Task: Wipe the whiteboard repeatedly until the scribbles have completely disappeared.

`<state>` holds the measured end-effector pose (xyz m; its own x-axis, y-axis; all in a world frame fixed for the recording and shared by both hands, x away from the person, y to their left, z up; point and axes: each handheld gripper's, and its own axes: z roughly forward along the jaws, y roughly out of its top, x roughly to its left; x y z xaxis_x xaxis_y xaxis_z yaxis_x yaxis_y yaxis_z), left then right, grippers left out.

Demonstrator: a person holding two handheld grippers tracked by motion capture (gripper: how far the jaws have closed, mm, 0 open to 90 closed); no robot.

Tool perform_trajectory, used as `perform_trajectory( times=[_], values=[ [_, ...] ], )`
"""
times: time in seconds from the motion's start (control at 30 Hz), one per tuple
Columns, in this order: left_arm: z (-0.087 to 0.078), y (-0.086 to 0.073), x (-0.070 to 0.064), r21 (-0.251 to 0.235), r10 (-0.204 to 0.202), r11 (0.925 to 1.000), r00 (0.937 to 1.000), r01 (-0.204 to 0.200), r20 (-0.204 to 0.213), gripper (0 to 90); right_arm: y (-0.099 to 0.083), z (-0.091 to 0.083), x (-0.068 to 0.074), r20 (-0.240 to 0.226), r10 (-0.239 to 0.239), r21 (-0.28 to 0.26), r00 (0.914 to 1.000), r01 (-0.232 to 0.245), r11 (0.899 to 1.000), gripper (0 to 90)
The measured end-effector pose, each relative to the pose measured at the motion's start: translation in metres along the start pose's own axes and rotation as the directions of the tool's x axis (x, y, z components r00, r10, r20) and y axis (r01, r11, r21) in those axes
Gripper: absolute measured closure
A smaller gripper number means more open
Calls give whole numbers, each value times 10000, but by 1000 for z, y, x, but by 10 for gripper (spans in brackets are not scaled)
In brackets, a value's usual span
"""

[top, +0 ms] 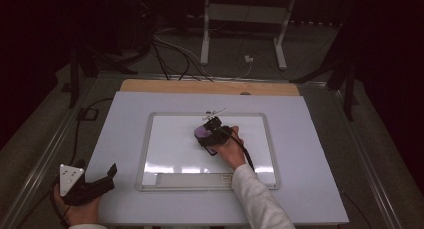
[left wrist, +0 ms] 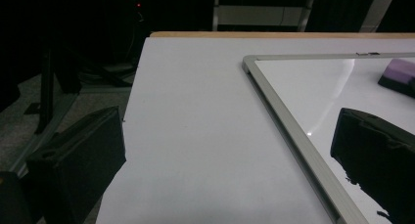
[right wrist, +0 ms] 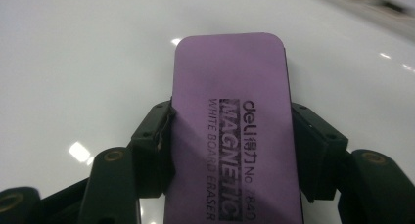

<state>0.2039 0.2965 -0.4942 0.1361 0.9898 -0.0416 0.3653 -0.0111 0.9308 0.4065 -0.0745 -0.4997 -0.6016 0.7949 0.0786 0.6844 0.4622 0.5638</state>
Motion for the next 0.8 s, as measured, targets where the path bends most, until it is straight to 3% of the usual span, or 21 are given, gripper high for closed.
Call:
perform_trajectory(
  times=[0.1,0.23,0.43,0.6,0.8],
  values=[
    [1,0,0,24,-10,10000,10000,10,9,6,1,-1,-14,548,789,-131,9954,-783,9968,406],
    [0,0,1,-4,-28,10000,10000,28,5,6,-2,-4,-29,1105,1546,-290,9818,-1523,9879,407],
    [1,0,0,-3,2,10000,10000,-2,38,6,-9,-14,-44,1959,2426,-286,9501,-2418,9699,407],
    [0,0,0,16,23,10000,10000,-23,-14,6,-14,-23,-48,1710,2605,-550,9502,-2548,9654,407],
    [0,0,0,27,40,10000,10000,-40,-40,6,-15,-32,-42,1397,2478,-801,9587,-2385,9678,406]
  ],
)
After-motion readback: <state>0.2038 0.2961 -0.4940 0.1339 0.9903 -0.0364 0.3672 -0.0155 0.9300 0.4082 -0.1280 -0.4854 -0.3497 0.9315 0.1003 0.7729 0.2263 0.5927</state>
